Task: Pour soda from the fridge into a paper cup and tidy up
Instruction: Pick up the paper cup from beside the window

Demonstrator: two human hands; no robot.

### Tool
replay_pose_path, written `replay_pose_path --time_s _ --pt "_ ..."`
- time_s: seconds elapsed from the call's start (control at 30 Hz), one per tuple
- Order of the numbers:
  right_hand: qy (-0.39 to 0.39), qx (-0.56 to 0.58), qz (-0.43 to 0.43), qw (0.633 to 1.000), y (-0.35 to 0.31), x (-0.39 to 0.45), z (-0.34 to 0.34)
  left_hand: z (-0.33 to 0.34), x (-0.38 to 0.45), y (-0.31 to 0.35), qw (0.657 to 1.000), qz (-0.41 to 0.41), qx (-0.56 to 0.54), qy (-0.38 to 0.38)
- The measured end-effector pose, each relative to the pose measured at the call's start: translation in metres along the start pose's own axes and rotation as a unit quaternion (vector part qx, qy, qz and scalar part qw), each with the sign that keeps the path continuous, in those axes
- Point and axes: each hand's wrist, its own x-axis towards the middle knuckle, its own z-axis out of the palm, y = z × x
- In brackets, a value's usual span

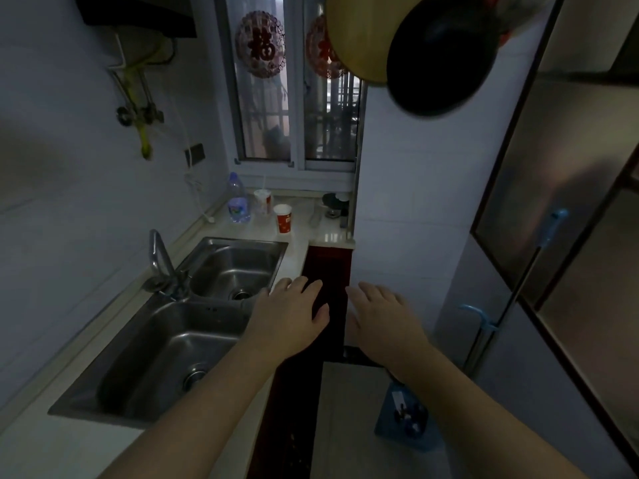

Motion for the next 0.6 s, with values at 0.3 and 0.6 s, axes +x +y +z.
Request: replay_pose_path --time_s 0.3,0.6 --pt "-0.002 0.013 -0.031 0.999 0.07 0.121 0.011 0.026 0.125 -0.001 0.999 -0.035 0.028 -0.02" --pt "-0.013 0.035 -0.057 0.998 0.105 0.212 0.037 0.051 0.201 -0.016 0.996 -0.075 0.044 -0.029"
